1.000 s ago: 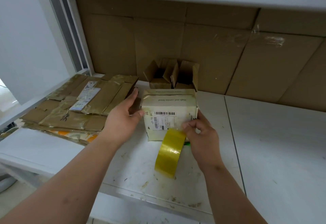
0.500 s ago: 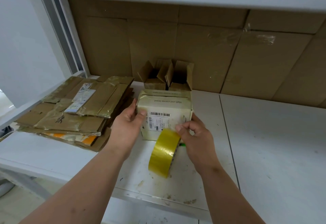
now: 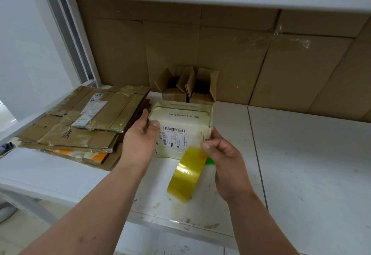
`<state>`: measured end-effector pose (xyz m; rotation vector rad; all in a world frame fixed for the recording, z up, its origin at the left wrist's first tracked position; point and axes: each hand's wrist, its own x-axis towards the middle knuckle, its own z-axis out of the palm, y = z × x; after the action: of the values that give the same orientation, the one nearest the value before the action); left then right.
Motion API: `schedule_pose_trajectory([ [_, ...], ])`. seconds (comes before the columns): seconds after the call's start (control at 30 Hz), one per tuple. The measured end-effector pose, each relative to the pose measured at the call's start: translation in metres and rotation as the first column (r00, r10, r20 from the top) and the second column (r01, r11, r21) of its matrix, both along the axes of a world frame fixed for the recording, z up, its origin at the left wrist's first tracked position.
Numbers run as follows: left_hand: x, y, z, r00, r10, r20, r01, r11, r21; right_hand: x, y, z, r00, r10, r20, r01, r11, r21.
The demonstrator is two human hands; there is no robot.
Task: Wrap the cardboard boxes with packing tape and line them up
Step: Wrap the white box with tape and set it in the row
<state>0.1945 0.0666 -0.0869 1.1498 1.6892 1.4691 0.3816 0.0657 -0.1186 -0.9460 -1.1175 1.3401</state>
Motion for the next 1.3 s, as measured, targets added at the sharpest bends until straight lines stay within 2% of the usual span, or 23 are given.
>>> schedule_pose_trajectory([
  [0.13, 0.001, 0.000, 0.004, 0.994, -0.065, -0.086, 0.058, 0.995, -0.082, 0.003, -0.001, 0.000, 1.000, 0.004, -0.020, -0.004, 1.000, -0.006],
  [0.2, 0.002, -0.002, 0.005, 0.979, -0.052, -0.196, 0.032, 0.994, -0.102, 0.004, -0.003, 0.004, 1.000, 0.011, 0.000, -0.011, 1.000, 0.003],
  [0.3, 0.007, -0.008, 0.006, 0.910, 0.060, -0.409, -0.075, 0.997, -0.021, 0.006, -0.007, 0.011, 0.997, -0.003, 0.081, 0.000, 0.999, 0.036],
  [0.4, 0.016, -0.017, 0.007, 0.858, 0.149, -0.492, -0.126, 0.989, 0.081, 0.009, -0.009, 0.014, 0.981, -0.088, 0.172, 0.078, 0.995, 0.065],
  [0.5, 0.027, -0.027, 0.011, 0.857, 0.163, -0.489, -0.072, 0.977, 0.199, 0.013, -0.014, 0.015, 0.973, -0.120, 0.199, 0.112, 0.992, 0.052],
  [0.57, 0.035, -0.032, 0.014, 0.894, 0.064, -0.444, 0.038, 0.975, 0.217, 0.018, -0.017, 0.017, 0.967, -0.116, 0.227, 0.109, 0.993, 0.043],
  [0.67, 0.053, -0.042, 0.019, 0.911, -0.214, -0.351, 0.256, 0.964, 0.076, 0.025, -0.022, 0.022, 0.962, -0.135, 0.239, 0.125, 0.991, 0.057],
  [0.73, 0.066, -0.046, 0.018, 0.897, -0.339, -0.284, 0.354, 0.935, 0.005, 0.029, -0.026, 0.026, 0.960, -0.157, 0.231, 0.144, 0.987, 0.072],
  [0.87, 0.085, -0.051, 0.013, 0.923, -0.310, -0.226, 0.325, 0.945, 0.028, 0.040, -0.036, 0.031, 0.957, -0.159, 0.242, 0.149, 0.987, 0.062],
  [0.97, 0.096, -0.053, 0.011, 0.907, -0.303, -0.293, 0.322, 0.947, 0.019, 0.050, -0.042, 0.031, 0.955, -0.152, 0.254, 0.142, 0.988, 0.058],
  [1.13, 0.111, -0.056, 0.009, 0.899, -0.324, -0.295, 0.331, 0.943, -0.028, 0.066, -0.051, 0.028, 0.937, -0.136, 0.322, 0.118, 0.990, 0.074],
  [1.2, 0.117, -0.057, 0.008, 0.894, -0.323, -0.312, 0.322, 0.945, -0.058, 0.072, -0.053, 0.026, 0.908, -0.170, 0.384, 0.132, 0.984, 0.123],
  [1.3, 0.127, -0.056, 0.005, 0.874, -0.303, -0.380, 0.298, 0.952, -0.074, 0.078, -0.054, 0.024, 0.809, -0.284, 0.514, 0.188, 0.955, 0.231],
])
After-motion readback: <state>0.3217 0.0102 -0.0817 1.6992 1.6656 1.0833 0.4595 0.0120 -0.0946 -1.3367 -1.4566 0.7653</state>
